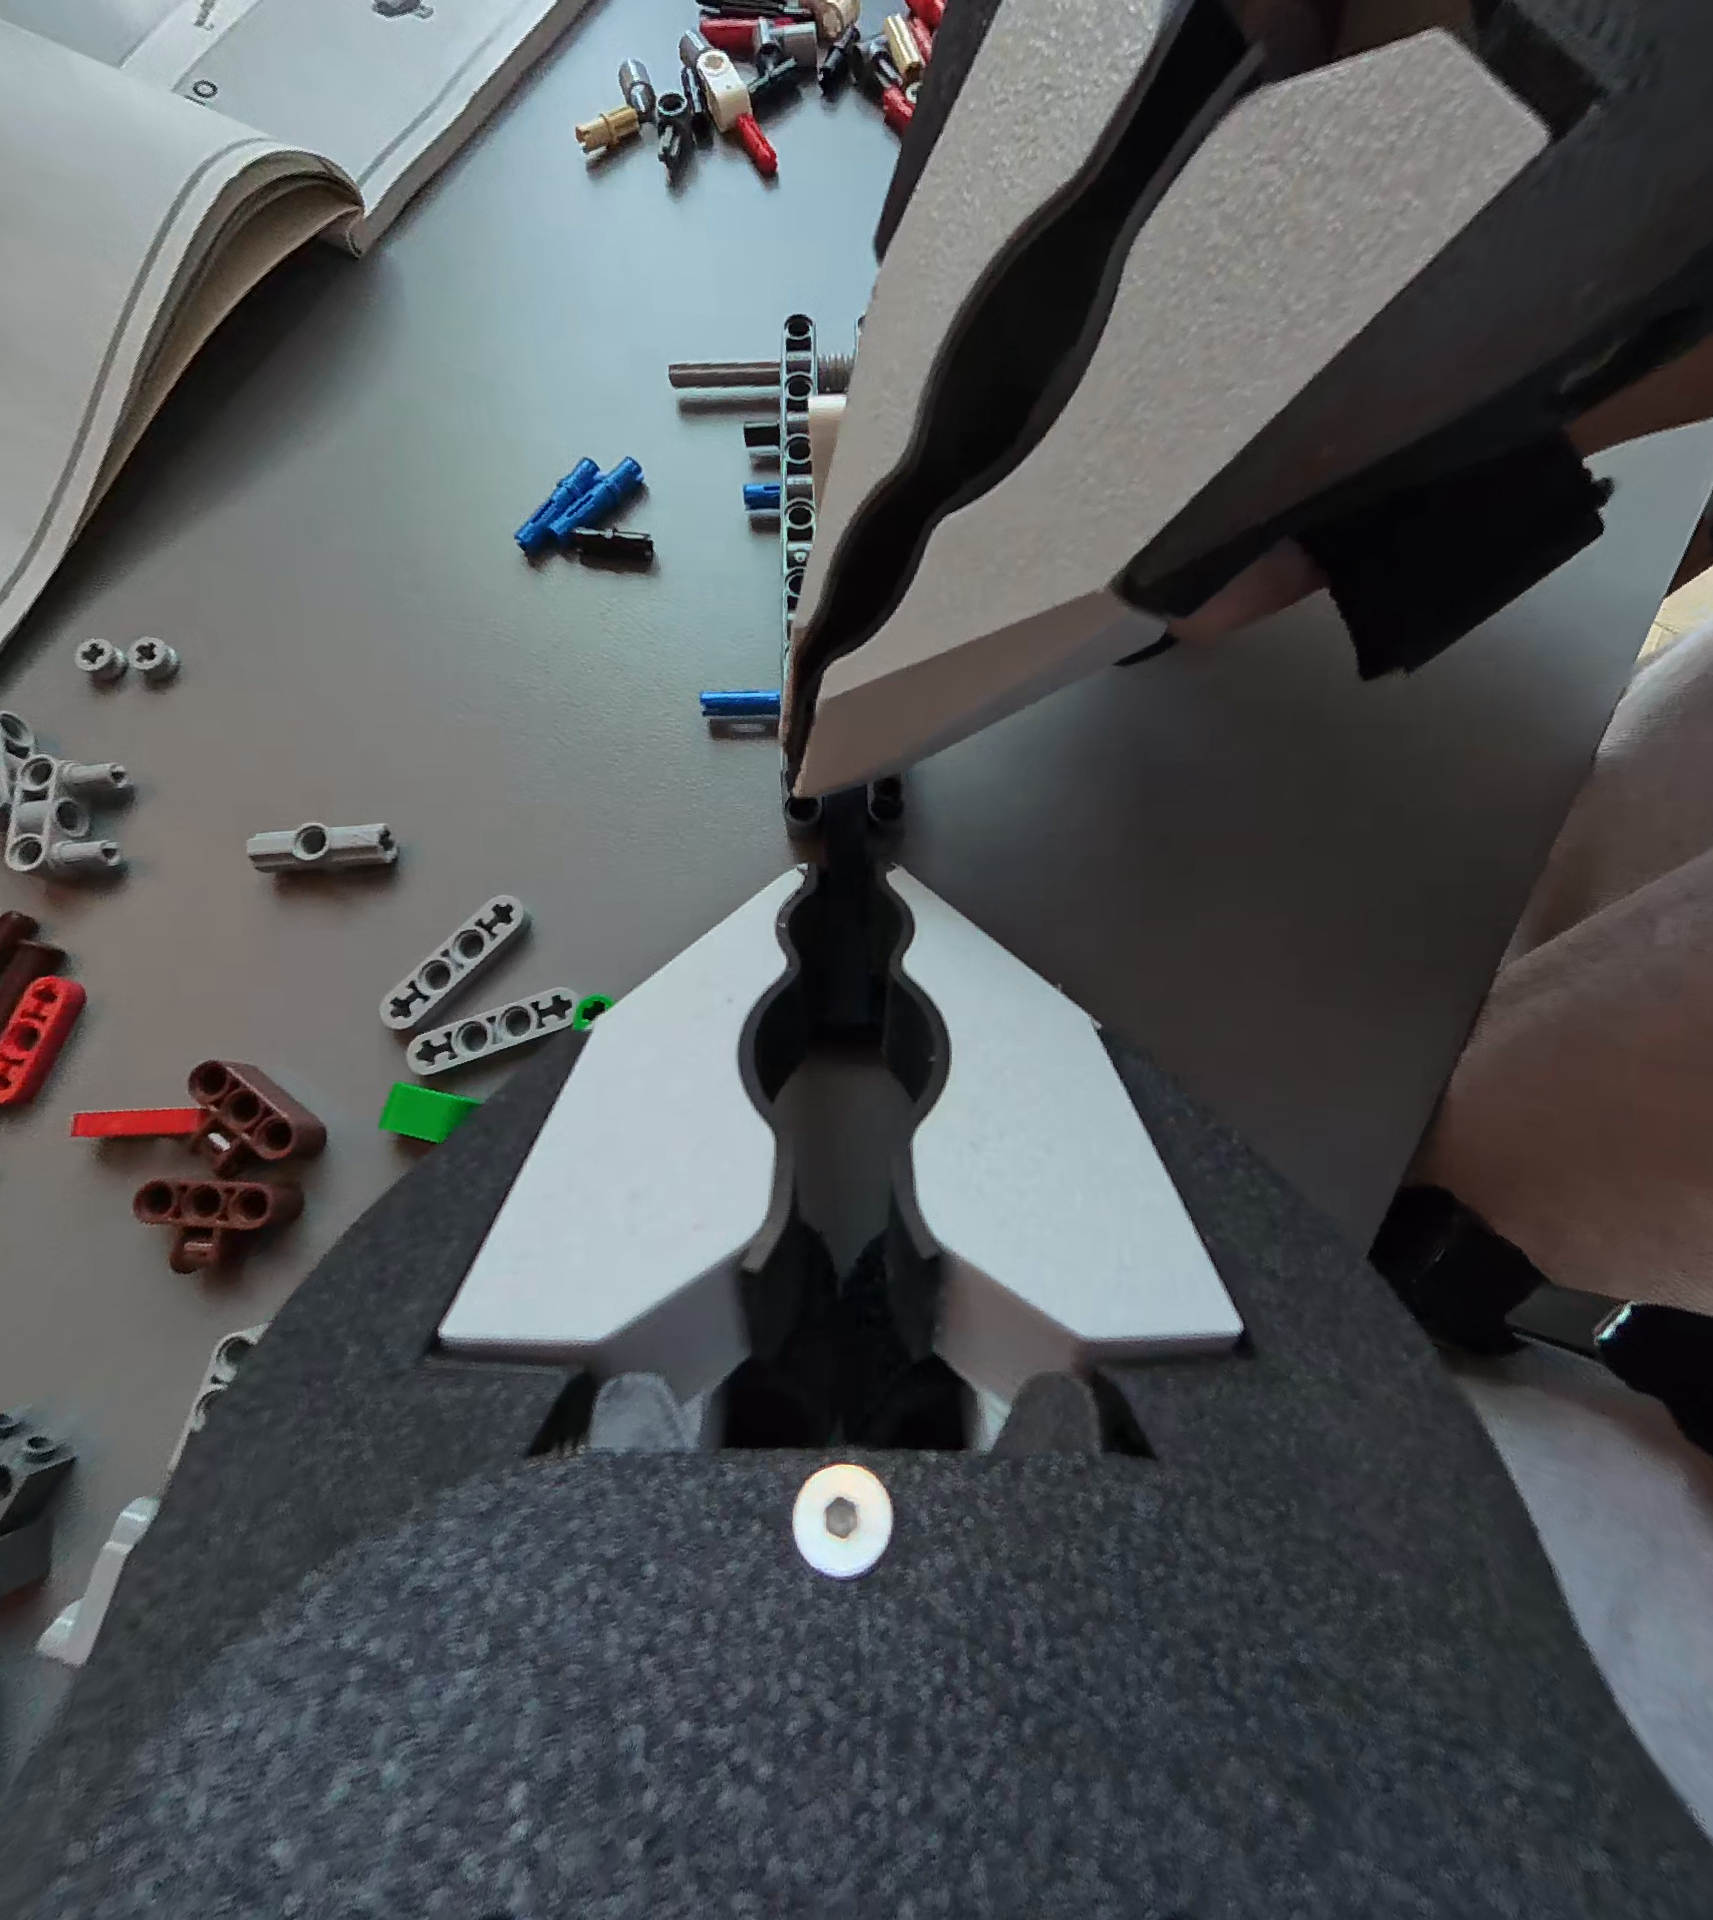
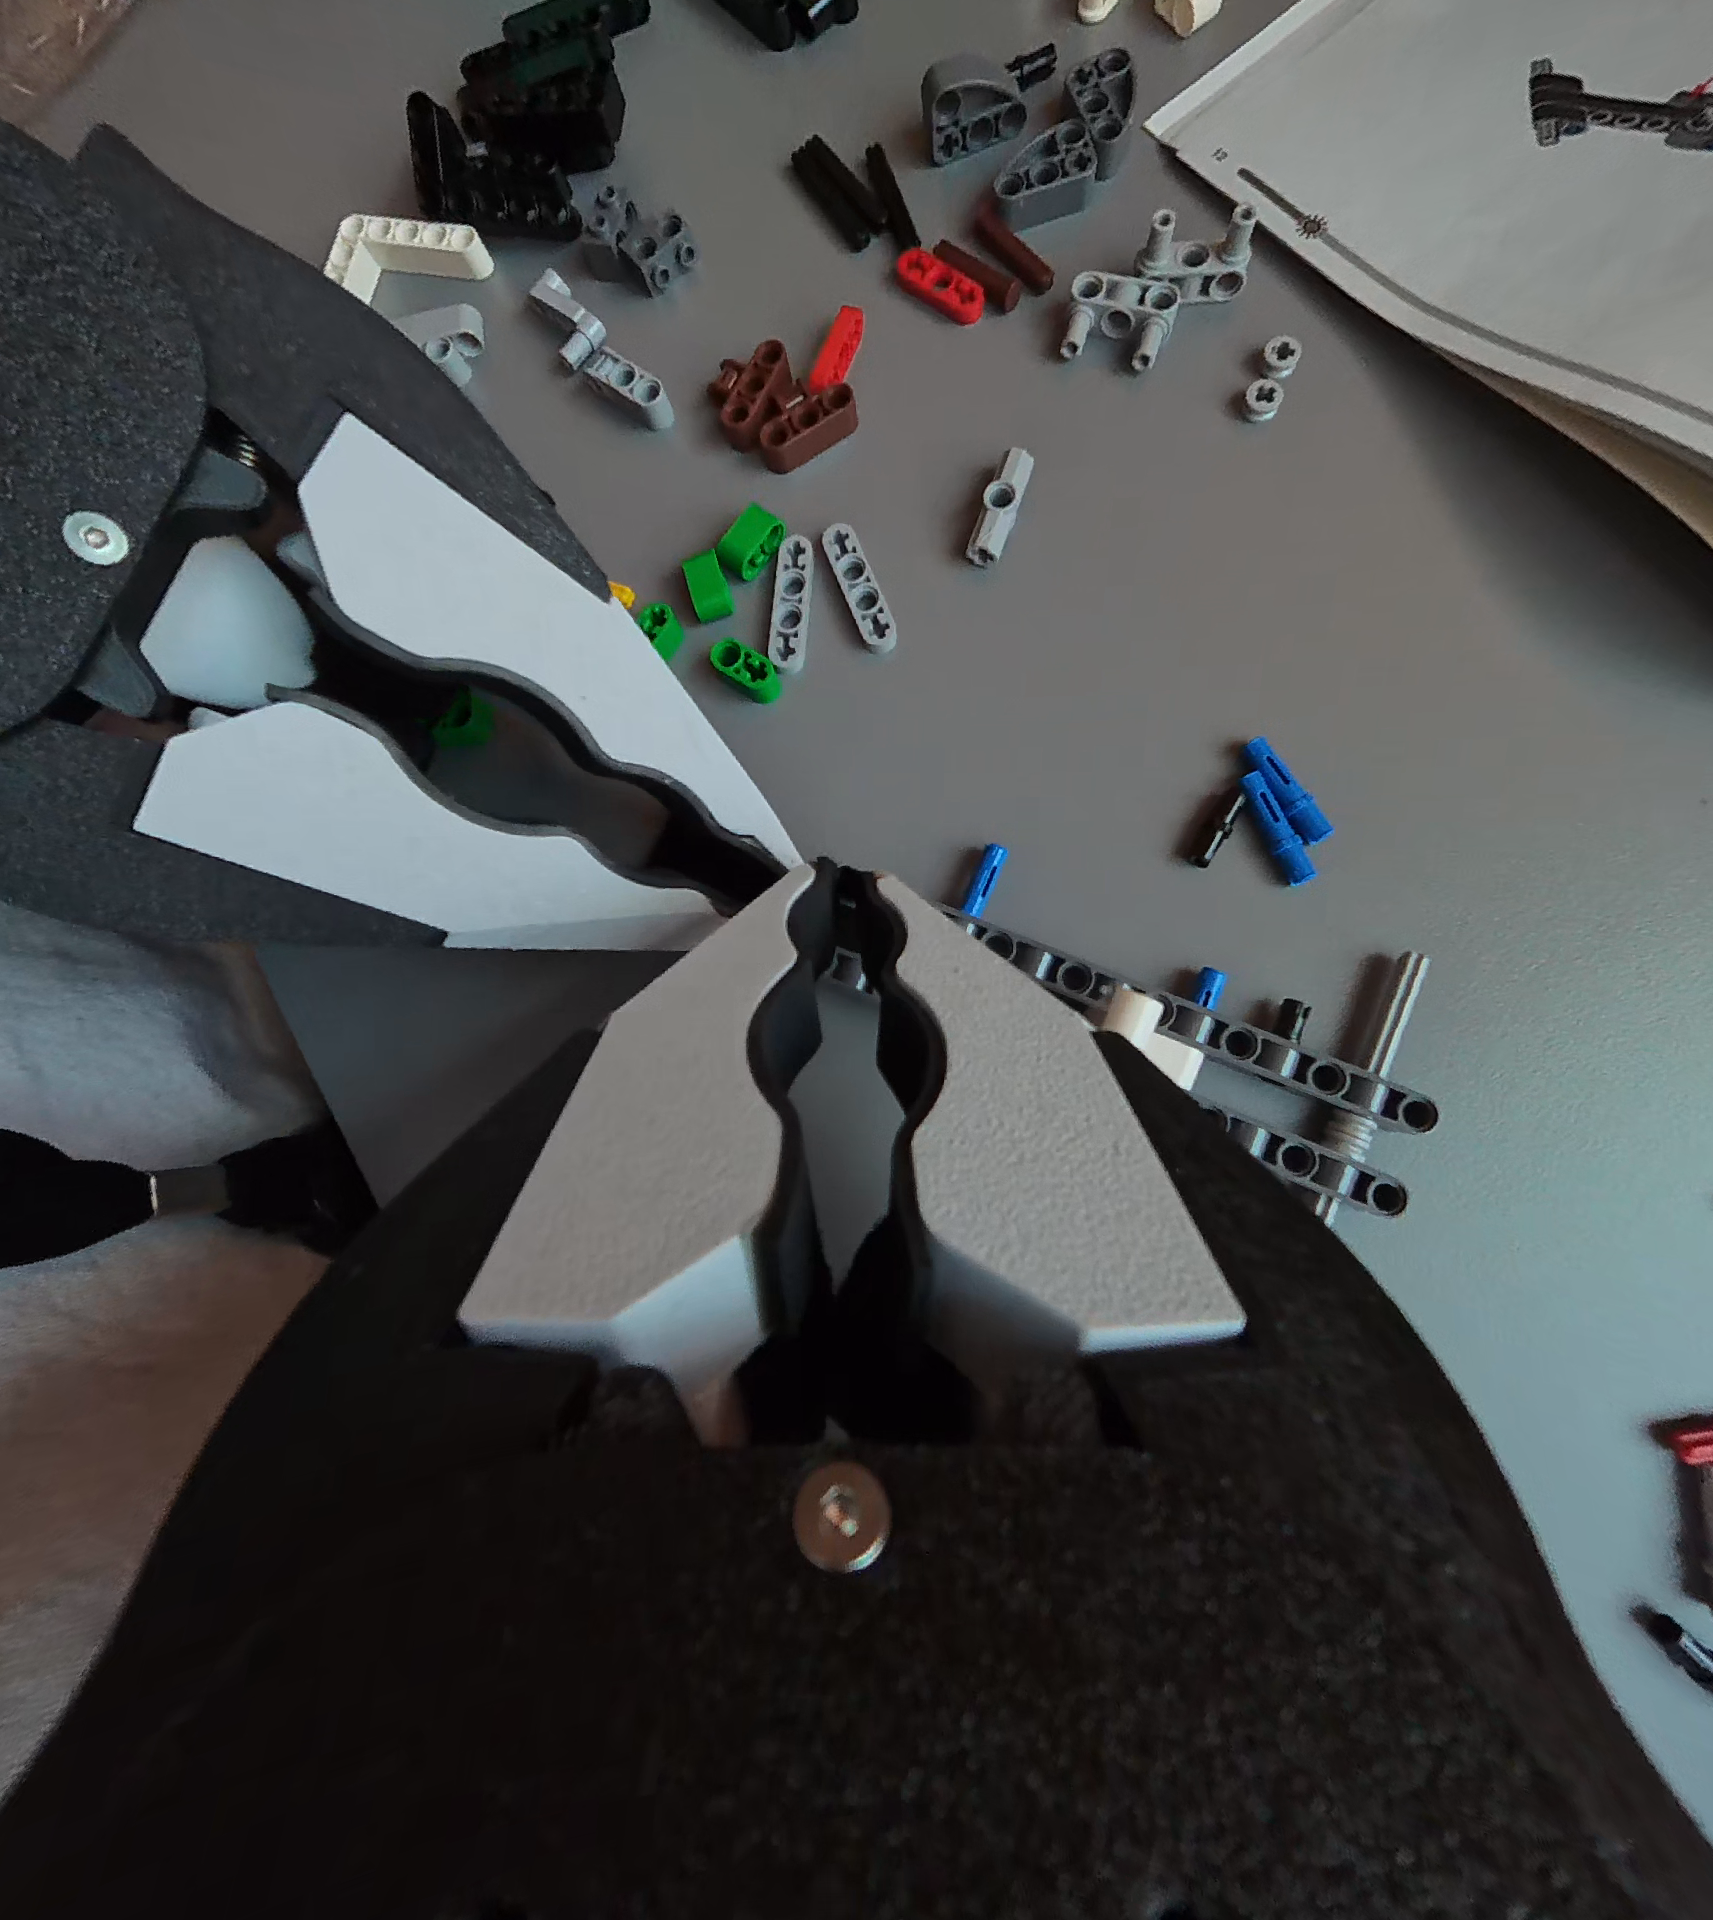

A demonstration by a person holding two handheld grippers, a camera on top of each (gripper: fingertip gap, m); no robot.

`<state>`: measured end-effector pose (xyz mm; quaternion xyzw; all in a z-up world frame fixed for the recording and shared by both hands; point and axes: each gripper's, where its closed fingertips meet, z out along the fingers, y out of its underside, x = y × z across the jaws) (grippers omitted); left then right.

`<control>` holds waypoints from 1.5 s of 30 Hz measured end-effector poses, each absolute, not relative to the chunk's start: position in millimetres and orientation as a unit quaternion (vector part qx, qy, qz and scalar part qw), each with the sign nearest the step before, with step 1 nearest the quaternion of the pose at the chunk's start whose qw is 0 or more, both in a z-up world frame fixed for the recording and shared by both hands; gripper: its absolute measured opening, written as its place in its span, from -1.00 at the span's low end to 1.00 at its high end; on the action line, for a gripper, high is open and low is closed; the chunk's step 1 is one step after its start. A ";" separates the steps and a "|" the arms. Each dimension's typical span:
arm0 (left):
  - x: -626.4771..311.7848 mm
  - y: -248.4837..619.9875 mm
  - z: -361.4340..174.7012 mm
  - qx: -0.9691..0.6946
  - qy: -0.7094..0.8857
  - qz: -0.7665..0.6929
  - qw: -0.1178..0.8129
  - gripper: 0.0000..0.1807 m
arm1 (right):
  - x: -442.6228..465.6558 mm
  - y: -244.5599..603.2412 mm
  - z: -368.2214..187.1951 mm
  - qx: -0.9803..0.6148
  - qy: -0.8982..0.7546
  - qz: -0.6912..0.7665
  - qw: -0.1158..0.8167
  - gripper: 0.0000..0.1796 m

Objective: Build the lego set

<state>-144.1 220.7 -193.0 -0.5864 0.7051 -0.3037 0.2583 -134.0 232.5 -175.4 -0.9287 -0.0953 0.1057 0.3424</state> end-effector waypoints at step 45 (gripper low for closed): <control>-144.4 220.8 -193.1 -0.585 0.705 -0.299 0.266 -0.91 | -134.8 234.0 -176.5 -0.954 -0.096 0.113 0.259 -0.98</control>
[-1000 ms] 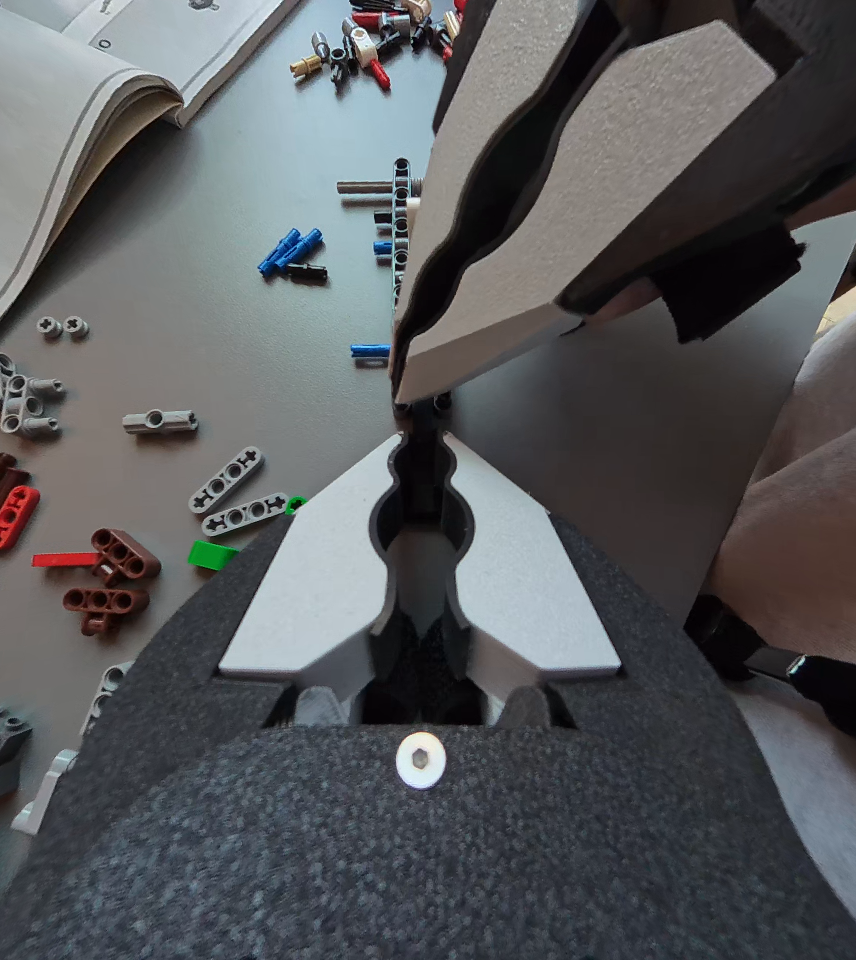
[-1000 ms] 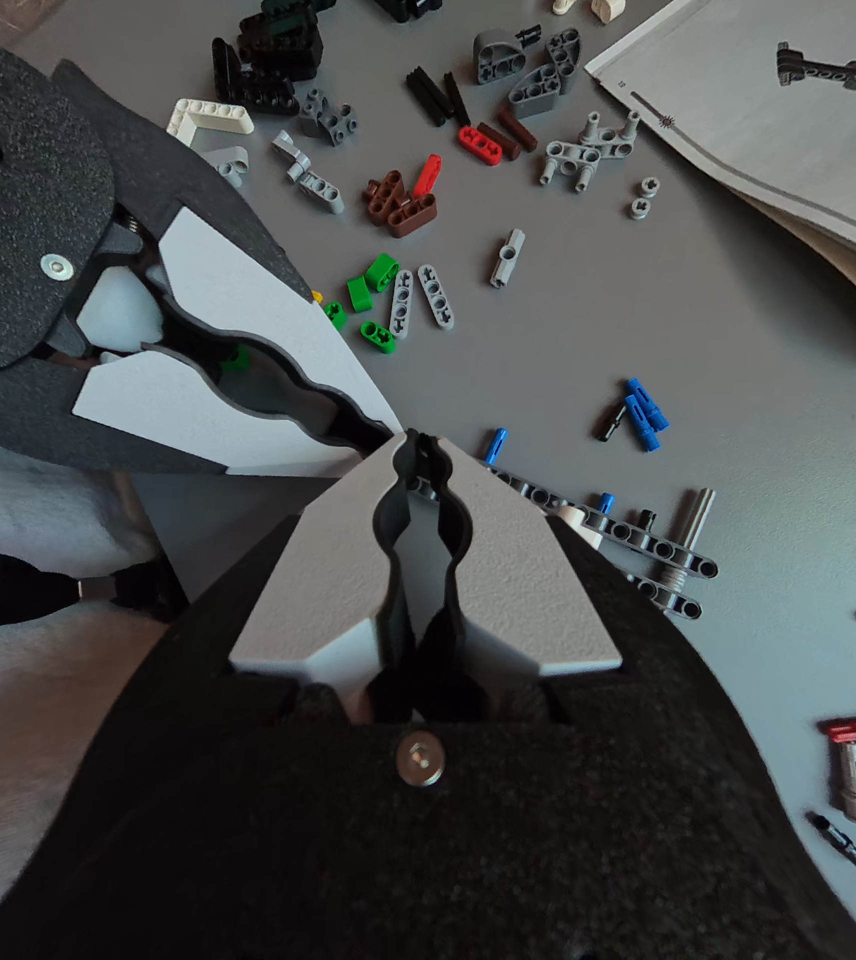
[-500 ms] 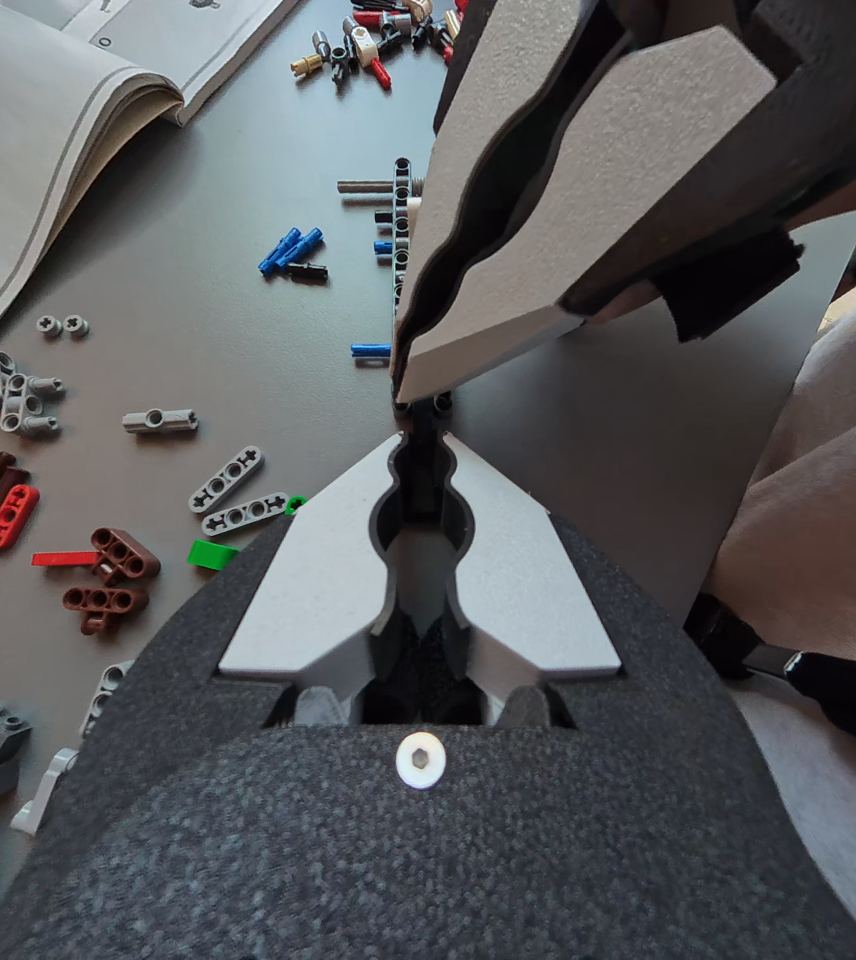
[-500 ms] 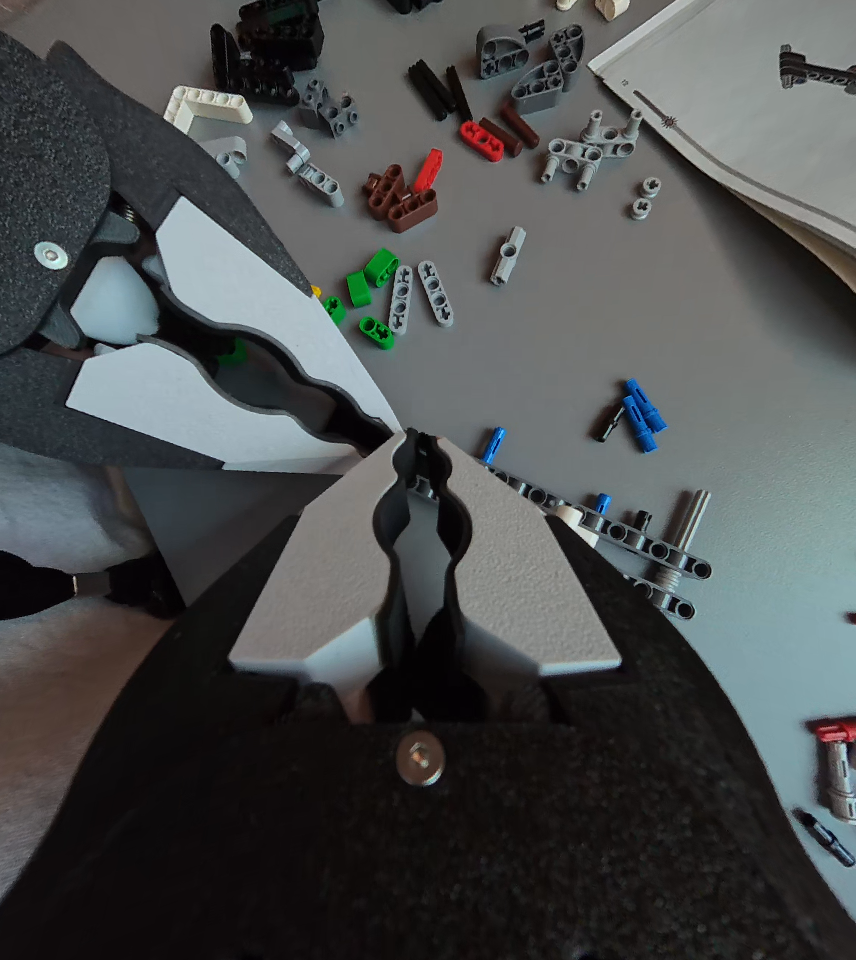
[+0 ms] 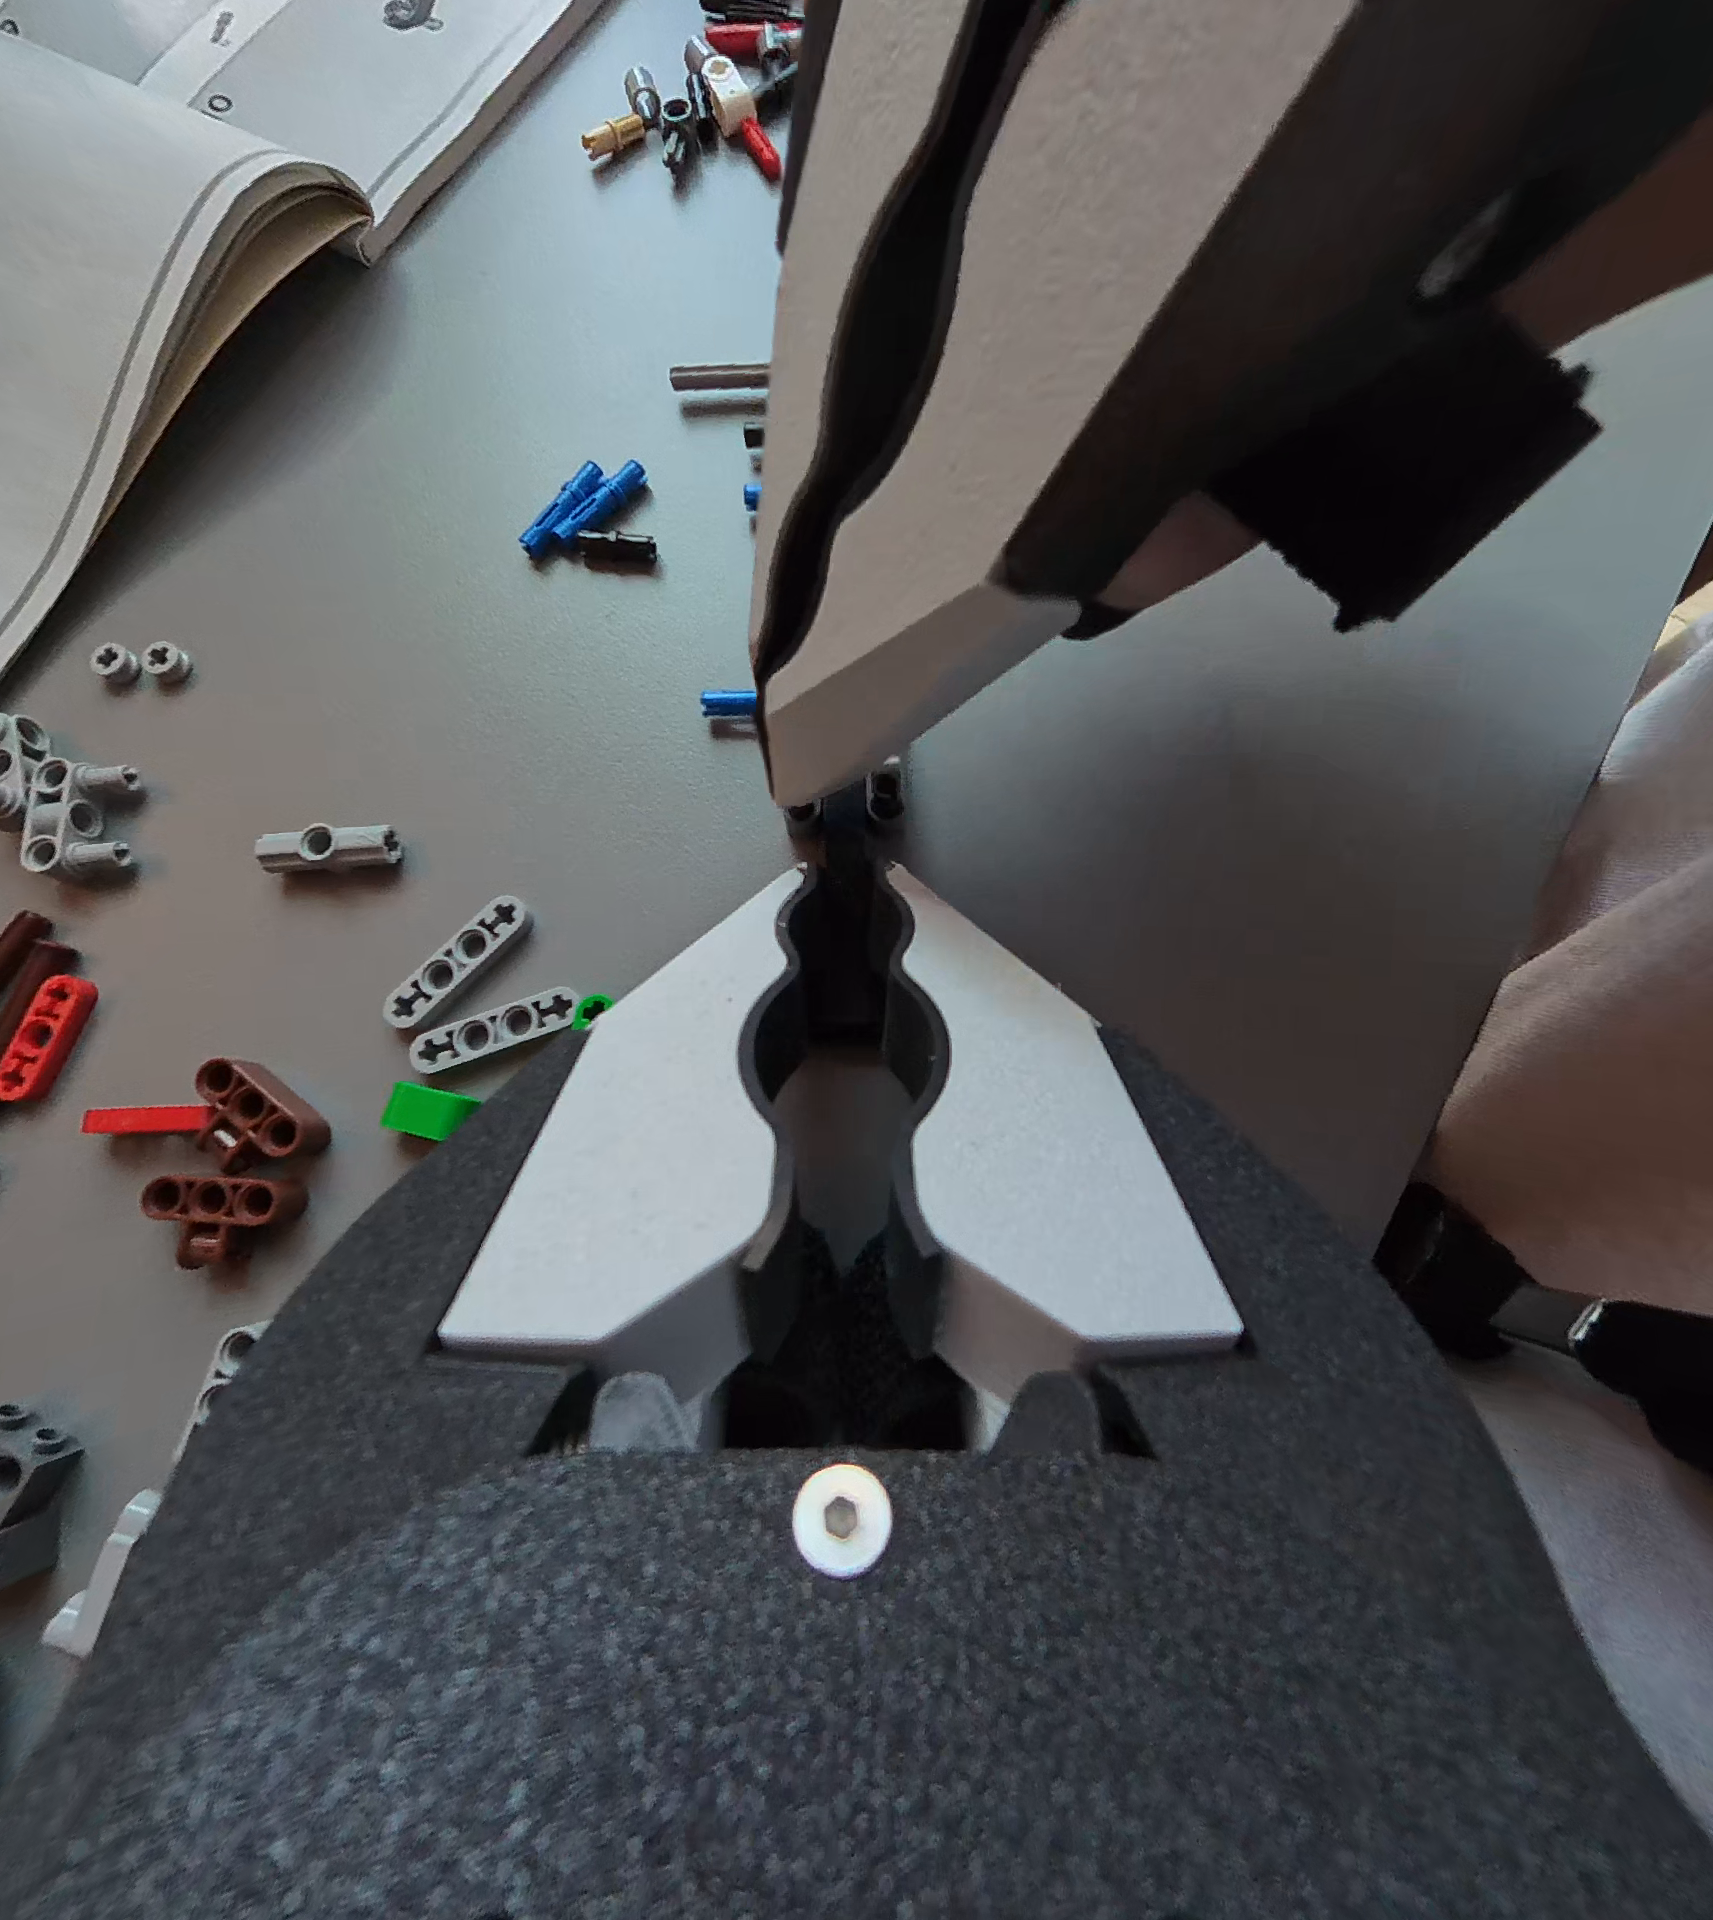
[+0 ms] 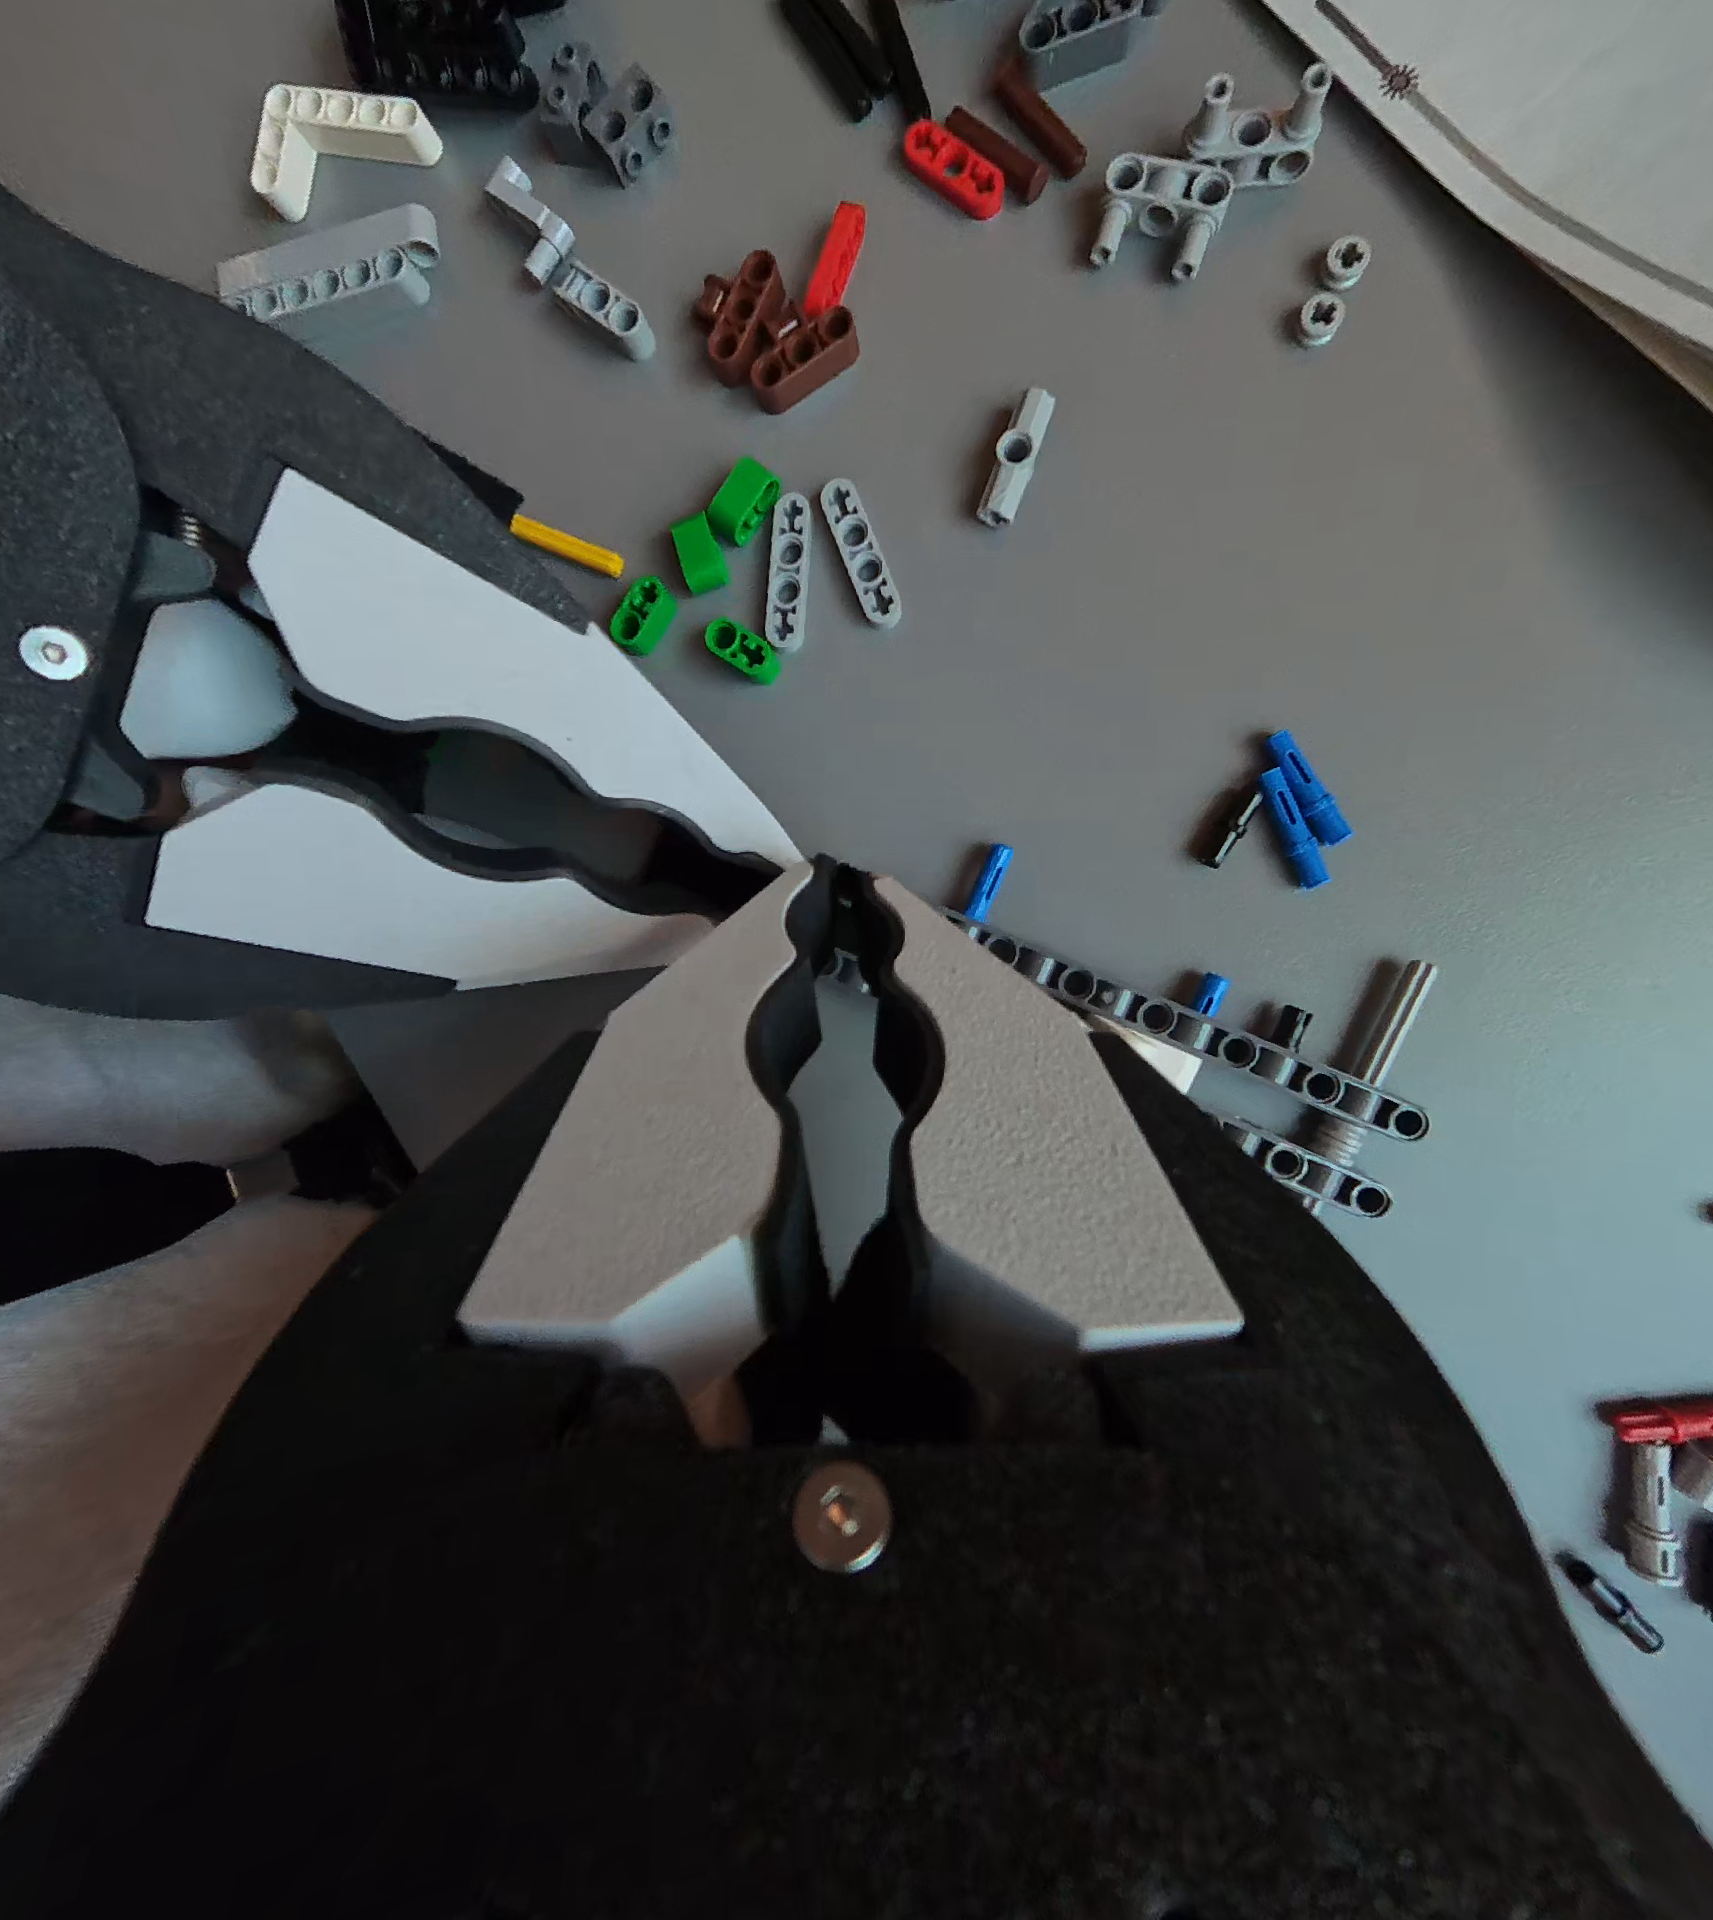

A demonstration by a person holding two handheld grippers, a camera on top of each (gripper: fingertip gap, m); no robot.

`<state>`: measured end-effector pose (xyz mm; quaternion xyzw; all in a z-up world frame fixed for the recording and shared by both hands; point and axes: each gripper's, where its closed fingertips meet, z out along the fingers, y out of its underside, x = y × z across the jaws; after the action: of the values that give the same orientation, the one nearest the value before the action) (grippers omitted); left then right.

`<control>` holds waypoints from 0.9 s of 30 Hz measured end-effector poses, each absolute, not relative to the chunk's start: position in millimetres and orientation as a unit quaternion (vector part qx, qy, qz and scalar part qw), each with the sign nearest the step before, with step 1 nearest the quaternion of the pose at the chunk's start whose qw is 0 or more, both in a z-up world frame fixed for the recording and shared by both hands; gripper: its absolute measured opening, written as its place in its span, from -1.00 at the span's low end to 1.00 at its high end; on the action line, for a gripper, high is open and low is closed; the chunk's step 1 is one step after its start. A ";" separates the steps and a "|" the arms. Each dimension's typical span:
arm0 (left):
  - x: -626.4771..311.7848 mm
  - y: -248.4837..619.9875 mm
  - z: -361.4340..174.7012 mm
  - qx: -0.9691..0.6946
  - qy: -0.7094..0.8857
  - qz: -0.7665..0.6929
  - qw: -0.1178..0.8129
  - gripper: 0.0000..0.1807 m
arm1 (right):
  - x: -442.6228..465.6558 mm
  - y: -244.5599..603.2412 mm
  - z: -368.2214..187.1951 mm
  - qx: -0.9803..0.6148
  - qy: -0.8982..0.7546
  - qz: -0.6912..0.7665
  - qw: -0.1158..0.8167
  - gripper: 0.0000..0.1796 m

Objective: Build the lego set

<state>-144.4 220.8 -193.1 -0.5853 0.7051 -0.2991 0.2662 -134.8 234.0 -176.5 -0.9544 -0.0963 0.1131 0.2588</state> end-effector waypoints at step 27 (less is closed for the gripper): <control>-144.1 220.7 -193.0 -0.591 0.699 -0.305 0.262 -0.91 | -133.6 231.9 -176.6 -0.928 -0.135 0.115 0.327 -0.98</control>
<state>-144.1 220.7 -193.0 -0.5911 0.6990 -0.3052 0.2624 -133.6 231.9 -176.6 -0.9281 -0.1346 0.1149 0.3275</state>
